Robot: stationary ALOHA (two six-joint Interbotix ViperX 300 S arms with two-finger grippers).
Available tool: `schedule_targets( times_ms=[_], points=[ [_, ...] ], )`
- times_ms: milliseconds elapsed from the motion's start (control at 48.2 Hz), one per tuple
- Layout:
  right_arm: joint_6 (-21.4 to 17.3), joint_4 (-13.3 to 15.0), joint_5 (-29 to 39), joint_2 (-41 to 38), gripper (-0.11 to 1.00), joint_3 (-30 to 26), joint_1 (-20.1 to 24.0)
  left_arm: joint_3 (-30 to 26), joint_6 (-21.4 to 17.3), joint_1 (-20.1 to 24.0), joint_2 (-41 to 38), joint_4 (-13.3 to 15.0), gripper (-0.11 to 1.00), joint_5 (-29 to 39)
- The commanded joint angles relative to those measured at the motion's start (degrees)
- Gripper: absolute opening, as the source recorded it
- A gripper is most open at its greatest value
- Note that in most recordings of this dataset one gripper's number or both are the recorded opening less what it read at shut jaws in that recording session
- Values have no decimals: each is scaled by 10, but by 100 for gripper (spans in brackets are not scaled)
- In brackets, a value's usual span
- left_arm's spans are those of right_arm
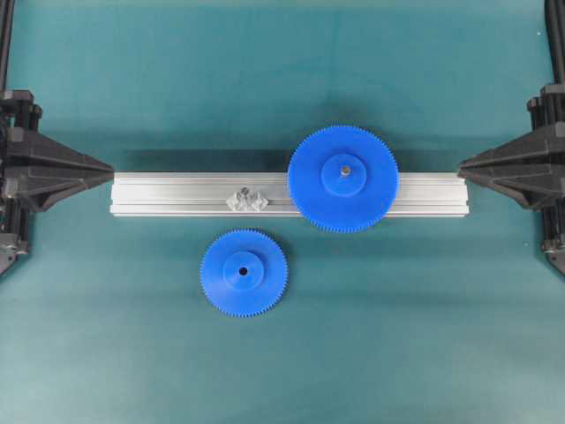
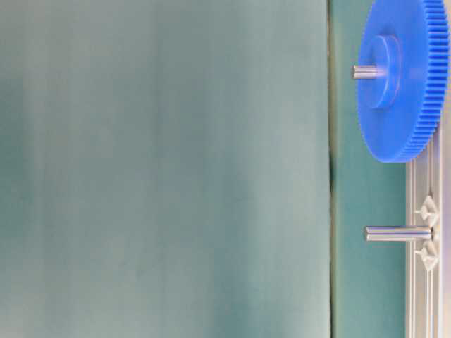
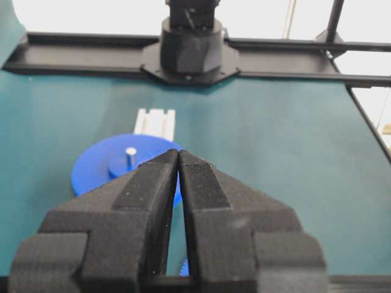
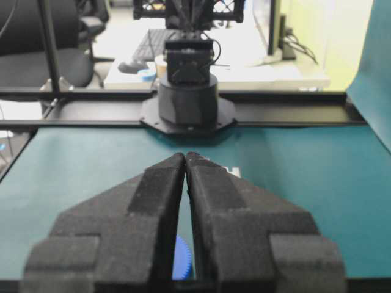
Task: Insert the small gear onto the shaft.
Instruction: 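Move the left gripper over the small blue gear lying on the table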
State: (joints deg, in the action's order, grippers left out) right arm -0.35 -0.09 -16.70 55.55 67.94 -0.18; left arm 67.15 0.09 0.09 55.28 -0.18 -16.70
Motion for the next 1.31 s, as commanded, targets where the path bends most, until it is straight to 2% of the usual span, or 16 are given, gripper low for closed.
schedule_targets(
  times_ms=[0,83,145,228,436,706,830,1100,1287],
  points=[
    [-6,-4,-3,-4,16,-12,0,-28,51,-13,-15,-3,10,21],
    [-18,-40,20,1,20,-12,-1,-47,108,-17,-30,-4,14,68],
    [-29,-47,51,4,12,-13,-1,-62,131,-27,-40,-13,6,98],
    [-36,-46,100,10,9,-14,-1,-73,122,-40,-52,-15,2,126],
    [-36,-44,208,11,9,-45,-4,-94,82,-53,-89,-15,1,171],
    [-36,-35,335,-37,10,-111,-5,-141,68,-76,-169,-15,1,215],
    [-36,-18,351,-59,10,-122,-7,-170,77,-86,-212,-14,2,235],
    [-36,-15,352,-68,10,-126,-31,-201,86,-109,-283,-14,6,244],
    [-37,-17,359,-69,10,-127,-32,-232,85,-111,-333,-14,23,273]
  ],
)
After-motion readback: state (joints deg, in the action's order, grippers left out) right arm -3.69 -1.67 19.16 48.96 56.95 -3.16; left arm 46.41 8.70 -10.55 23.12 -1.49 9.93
